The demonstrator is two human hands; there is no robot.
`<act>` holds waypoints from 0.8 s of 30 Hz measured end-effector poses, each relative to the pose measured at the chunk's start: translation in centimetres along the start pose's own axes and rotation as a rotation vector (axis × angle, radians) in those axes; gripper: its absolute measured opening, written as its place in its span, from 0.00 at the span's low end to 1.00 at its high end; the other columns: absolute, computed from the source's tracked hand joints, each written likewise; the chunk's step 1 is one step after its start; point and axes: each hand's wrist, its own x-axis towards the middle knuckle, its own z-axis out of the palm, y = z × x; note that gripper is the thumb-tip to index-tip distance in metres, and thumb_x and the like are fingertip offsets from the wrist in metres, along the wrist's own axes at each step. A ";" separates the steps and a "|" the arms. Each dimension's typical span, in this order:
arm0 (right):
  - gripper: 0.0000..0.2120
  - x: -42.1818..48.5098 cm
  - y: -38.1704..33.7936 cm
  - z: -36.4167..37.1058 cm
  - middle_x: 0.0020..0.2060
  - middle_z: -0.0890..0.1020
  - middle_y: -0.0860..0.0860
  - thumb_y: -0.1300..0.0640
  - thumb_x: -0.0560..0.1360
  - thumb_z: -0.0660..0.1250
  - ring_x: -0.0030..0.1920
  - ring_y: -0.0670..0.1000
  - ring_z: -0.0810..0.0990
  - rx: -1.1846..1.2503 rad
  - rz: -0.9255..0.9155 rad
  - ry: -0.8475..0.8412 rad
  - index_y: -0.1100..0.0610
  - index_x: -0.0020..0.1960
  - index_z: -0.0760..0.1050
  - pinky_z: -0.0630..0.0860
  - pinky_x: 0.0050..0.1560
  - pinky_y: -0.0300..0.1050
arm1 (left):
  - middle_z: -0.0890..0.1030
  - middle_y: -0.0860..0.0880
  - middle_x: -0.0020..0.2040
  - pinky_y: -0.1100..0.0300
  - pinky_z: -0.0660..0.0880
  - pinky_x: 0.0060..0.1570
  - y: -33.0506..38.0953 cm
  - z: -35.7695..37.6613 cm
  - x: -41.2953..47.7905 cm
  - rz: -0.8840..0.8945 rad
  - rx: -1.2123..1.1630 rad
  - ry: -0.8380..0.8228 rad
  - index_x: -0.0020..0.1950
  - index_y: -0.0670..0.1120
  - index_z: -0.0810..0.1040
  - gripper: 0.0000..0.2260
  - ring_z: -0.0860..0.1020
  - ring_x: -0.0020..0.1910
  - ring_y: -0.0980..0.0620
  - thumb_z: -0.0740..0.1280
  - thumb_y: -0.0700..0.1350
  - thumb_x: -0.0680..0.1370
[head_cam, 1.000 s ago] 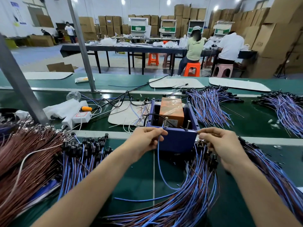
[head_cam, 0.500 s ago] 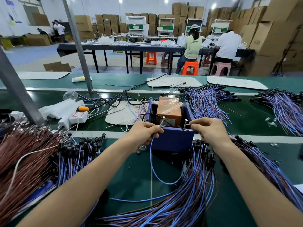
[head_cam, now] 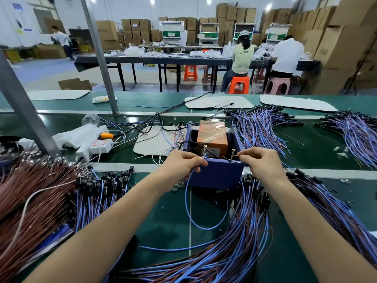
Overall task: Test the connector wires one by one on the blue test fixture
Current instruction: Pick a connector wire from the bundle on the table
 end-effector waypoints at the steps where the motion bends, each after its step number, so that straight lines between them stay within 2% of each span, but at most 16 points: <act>1: 0.09 0.0 0.0 0.0 0.30 0.79 0.48 0.66 0.73 0.69 0.24 0.38 0.72 0.007 0.007 0.001 0.55 0.39 0.82 0.65 0.33 0.34 | 0.76 0.55 0.26 0.68 0.64 0.22 0.0 0.0 0.1 0.005 0.000 0.010 0.40 0.46 0.84 0.10 0.66 0.21 0.58 0.67 0.45 0.78; 5: 0.09 0.0 0.0 -0.2 0.33 0.80 0.48 0.65 0.74 0.70 0.31 0.43 0.73 0.023 0.024 0.001 0.53 0.39 0.82 0.67 0.35 0.36 | 0.76 0.55 0.25 0.68 0.64 0.23 0.0 -0.1 0.3 0.037 0.061 0.085 0.39 0.47 0.84 0.10 0.66 0.21 0.58 0.67 0.45 0.78; 9: 0.09 -0.4 -0.3 -0.2 0.34 0.80 0.48 0.64 0.74 0.70 0.33 0.43 0.74 0.019 0.025 -0.004 0.53 0.39 0.81 0.67 0.36 0.36 | 0.76 0.55 0.26 0.67 0.64 0.24 0.1 0.0 0.1 0.043 0.069 0.091 0.39 0.48 0.84 0.10 0.66 0.22 0.58 0.67 0.45 0.78; 11: 0.08 -0.8 -0.6 -0.3 0.32 0.80 0.48 0.65 0.74 0.69 0.29 0.40 0.74 0.027 0.029 -0.013 0.55 0.40 0.82 0.67 0.35 0.36 | 0.77 0.54 0.27 0.66 0.65 0.25 0.2 0.0 -0.3 0.050 0.080 0.089 0.41 0.47 0.84 0.09 0.66 0.23 0.57 0.67 0.45 0.78; 14: 0.05 -2.6 -1.4 -0.5 0.29 0.79 0.47 0.66 0.73 0.70 0.23 0.38 0.72 0.133 0.054 -0.068 0.58 0.43 0.82 0.69 0.28 0.33 | 0.79 0.52 0.29 0.65 0.68 0.26 0.4 0.3 -1.8 0.094 0.048 0.076 0.45 0.42 0.83 0.06 0.69 0.23 0.56 0.68 0.42 0.78; 16: 0.06 -4.8 -2.0 -0.1 0.31 0.82 0.49 0.66 0.72 0.72 0.23 0.41 0.71 0.242 0.062 -0.129 0.56 0.43 0.81 0.69 0.25 0.32 | 0.80 0.51 0.30 0.66 0.72 0.27 0.4 0.9 -3.3 0.114 -0.050 0.032 0.47 0.39 0.82 0.05 0.72 0.23 0.57 0.67 0.39 0.77; 19: 0.05 -8.0 -2.9 1.3 0.32 0.83 0.50 0.65 0.71 0.72 0.24 0.43 0.72 0.370 0.032 -0.201 0.56 0.42 0.79 0.68 0.24 0.32 | 0.80 0.51 0.31 0.67 0.75 0.30 0.4 2.4 -5.7 0.049 -0.327 -0.078 0.48 0.42 0.82 0.05 0.74 0.25 0.58 0.66 0.38 0.77; 24: 0.04 -10.7 -3.0 2.3 0.31 0.81 0.50 0.59 0.71 0.73 0.26 0.44 0.71 0.422 0.019 -0.257 0.53 0.39 0.80 0.67 0.26 0.33 | 0.81 0.49 0.33 0.66 0.76 0.32 0.1 3.1 -8.4 0.055 -0.509 0.007 0.41 0.45 0.85 0.05 0.75 0.26 0.57 0.69 0.40 0.74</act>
